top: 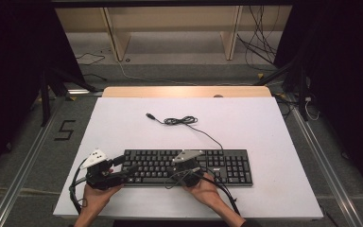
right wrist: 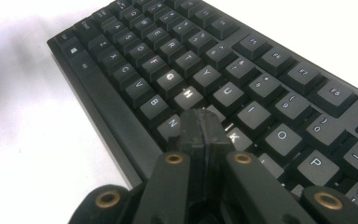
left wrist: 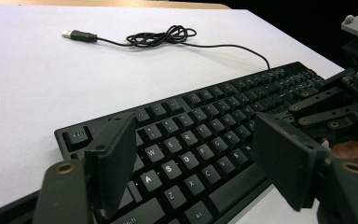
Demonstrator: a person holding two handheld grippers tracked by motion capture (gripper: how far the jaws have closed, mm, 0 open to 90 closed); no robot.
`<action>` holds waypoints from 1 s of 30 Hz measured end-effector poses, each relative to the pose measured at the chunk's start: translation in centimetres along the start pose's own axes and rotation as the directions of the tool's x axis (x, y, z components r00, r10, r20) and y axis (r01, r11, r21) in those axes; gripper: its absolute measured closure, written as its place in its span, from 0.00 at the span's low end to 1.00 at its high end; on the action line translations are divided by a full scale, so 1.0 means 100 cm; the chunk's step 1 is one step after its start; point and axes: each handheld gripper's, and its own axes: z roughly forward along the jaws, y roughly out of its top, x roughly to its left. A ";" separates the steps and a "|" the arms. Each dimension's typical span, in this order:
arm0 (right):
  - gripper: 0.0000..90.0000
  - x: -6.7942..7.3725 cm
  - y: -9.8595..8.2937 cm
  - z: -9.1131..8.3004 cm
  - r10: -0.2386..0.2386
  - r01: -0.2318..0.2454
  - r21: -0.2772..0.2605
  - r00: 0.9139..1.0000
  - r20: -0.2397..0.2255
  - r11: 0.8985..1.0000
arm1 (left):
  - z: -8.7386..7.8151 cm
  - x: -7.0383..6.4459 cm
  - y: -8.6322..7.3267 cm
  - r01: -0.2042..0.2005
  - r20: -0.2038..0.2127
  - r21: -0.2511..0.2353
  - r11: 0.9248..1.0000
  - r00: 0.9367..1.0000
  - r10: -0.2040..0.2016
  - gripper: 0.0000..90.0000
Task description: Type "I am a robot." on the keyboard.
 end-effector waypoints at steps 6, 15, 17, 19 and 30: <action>1.00 0.000 0.000 -0.001 0.013 -0.013 -0.004 1.000 -0.006 1.000 | 0.000 0.000 0.000 -0.004 -0.002 0.004 1.000 1.000 0.004 0.34; 0.99 -0.005 0.004 -0.014 0.055 -0.057 -0.073 0.998 -0.026 0.996 | 0.000 0.000 0.000 -0.006 -0.003 0.003 1.000 1.000 0.006 0.34; 0.97 -0.005 0.005 -0.016 0.052 -0.054 -0.085 0.998 -0.034 0.995 | 0.000 0.000 0.000 -0.007 -0.003 0.003 1.000 1.000 0.007 0.34; 0.93 -0.005 0.005 -0.019 0.052 -0.056 -0.093 0.998 -0.043 0.994 | 0.000 0.000 0.000 -0.007 -0.004 0.003 1.000 1.000 0.007 0.34; 0.47 -0.006 0.008 -0.032 0.052 -0.062 -0.140 0.996 -0.075 0.988 | -0.001 0.001 0.000 -0.007 -0.008 0.001 1.000 1.000 0.008 0.34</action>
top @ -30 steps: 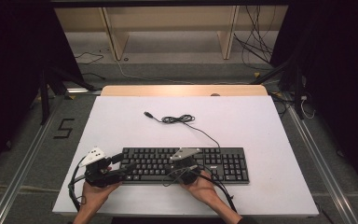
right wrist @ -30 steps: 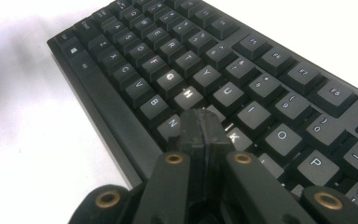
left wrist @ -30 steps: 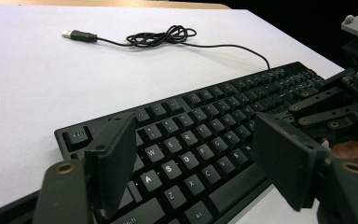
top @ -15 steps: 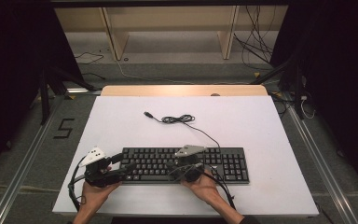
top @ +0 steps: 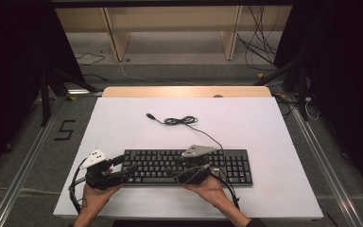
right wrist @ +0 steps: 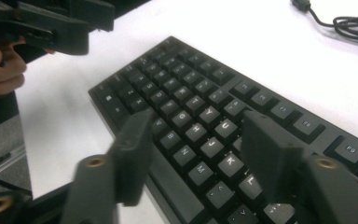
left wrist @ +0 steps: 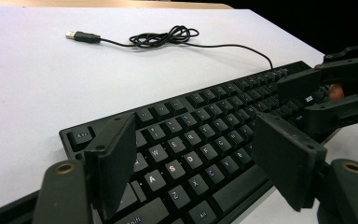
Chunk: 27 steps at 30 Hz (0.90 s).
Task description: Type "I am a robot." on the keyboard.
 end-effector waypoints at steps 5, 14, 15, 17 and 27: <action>0.39 0.001 0.001 -0.004 -0.005 0.005 -0.005 1.000 -0.012 1.000 | 0.000 0.000 0.000 -0.001 -0.001 -0.001 1.000 1.000 0.001 0.34; 0.51 0.006 -0.002 -0.003 -0.024 0.024 0.008 0.999 -0.041 1.000 | 0.000 0.000 0.000 0.002 -0.005 -0.004 1.000 1.000 -0.002 0.34; 0.58 0.007 -0.002 -0.003 -0.029 0.030 0.013 0.999 -0.040 0.999 | 0.000 0.000 0.000 0.002 -0.005 -0.004 1.000 1.000 -0.002 0.34; 0.68 0.008 -0.003 -0.001 -0.035 0.036 0.025 0.999 -0.037 0.999 | 0.000 0.000 0.000 0.002 -0.005 -0.004 1.000 1.000 -0.002 0.34; 0.96 0.009 -0.008 0.004 -0.047 0.048 0.070 0.999 -0.011 0.996 | 0.000 0.001 0.000 -0.002 -0.007 0.003 1.000 1.000 0.002 0.34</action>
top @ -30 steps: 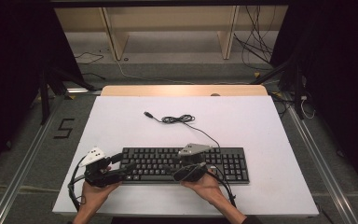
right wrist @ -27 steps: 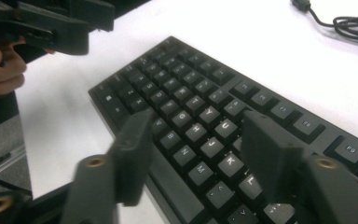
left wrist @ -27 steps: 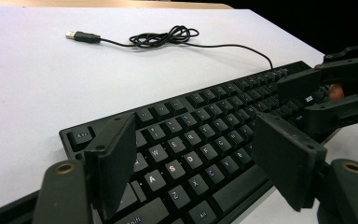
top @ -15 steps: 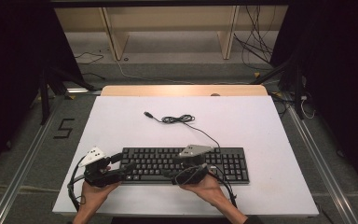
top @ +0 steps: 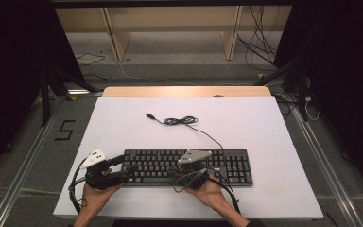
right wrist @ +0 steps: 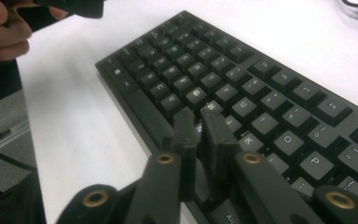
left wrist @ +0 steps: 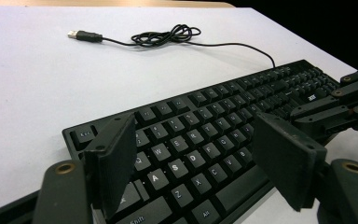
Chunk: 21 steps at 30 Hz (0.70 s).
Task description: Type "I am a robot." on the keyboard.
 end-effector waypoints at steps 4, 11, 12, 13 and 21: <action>1.00 0.001 -0.002 0.003 -0.006 0.006 0.017 1.000 0.001 1.000 | 0.000 0.000 0.000 0.004 0.000 -0.002 1.000 1.000 -0.004 0.34; 1.00 0.003 -0.006 0.009 -0.026 0.026 0.048 1.000 0.005 0.999 | 0.000 0.000 0.000 0.002 0.004 -0.008 1.000 1.000 -0.002 0.33; 1.00 0.003 -0.006 0.010 -0.025 0.024 0.051 1.000 0.009 0.998 | 0.000 0.000 0.000 0.002 0.005 -0.008 1.000 1.000 -0.002 0.33; 1.00 0.003 -0.007 0.011 -0.025 0.025 0.055 1.000 0.009 0.998 | 0.000 0.000 0.000 0.002 0.005 -0.008 1.000 1.000 -0.002 0.33; 1.00 0.004 -0.010 0.016 -0.036 0.034 0.080 0.999 0.019 0.996 | 0.000 0.000 0.000 0.003 0.005 -0.008 1.000 1.000 -0.003 0.33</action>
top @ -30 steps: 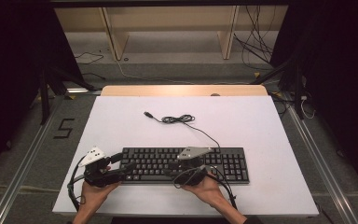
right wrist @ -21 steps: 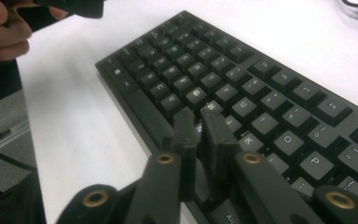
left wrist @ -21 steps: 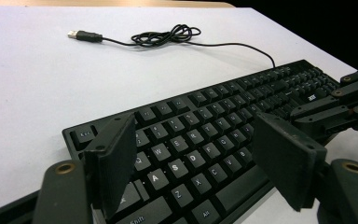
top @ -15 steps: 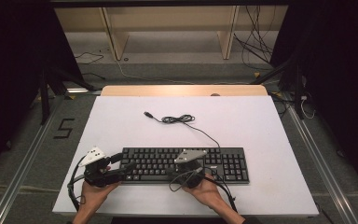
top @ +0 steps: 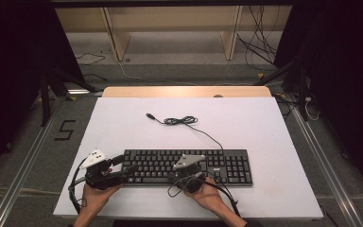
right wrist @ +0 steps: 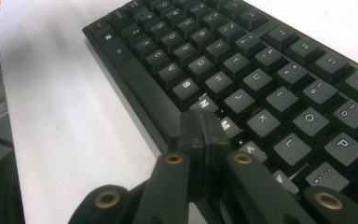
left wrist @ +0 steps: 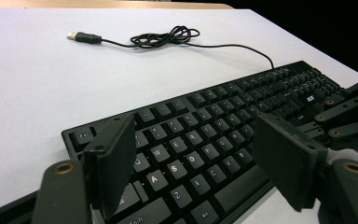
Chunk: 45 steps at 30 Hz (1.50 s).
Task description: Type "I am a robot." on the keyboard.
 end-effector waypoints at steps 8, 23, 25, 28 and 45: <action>1.00 0.002 -0.002 0.003 -0.026 0.026 0.013 0.999 0.022 1.000 | 0.001 0.000 0.000 -0.004 0.000 0.007 1.000 1.000 0.004 0.33; 0.96 -0.007 0.005 -0.019 0.045 -0.045 -0.095 0.999 -0.004 0.994 | 0.000 0.002 0.000 -0.002 -0.009 0.008 1.000 1.000 0.002 0.33; 0.93 -0.009 0.005 -0.023 0.049 -0.049 -0.104 0.999 -0.002 0.993 | 0.000 0.002 0.000 -0.001 -0.010 0.009 1.000 1.000 0.001 0.33; 0.90 -0.011 0.005 -0.027 0.056 -0.056 -0.118 0.998 -0.005 0.991 | 0.000 0.002 0.000 0.000 -0.011 0.010 1.000 1.000 0.000 0.33; 0.49 -0.020 0.003 -0.050 0.112 -0.111 -0.165 0.994 0.002 0.980 | 0.007 0.005 -0.001 0.011 -0.024 0.035 0.999 1.000 -0.010 0.36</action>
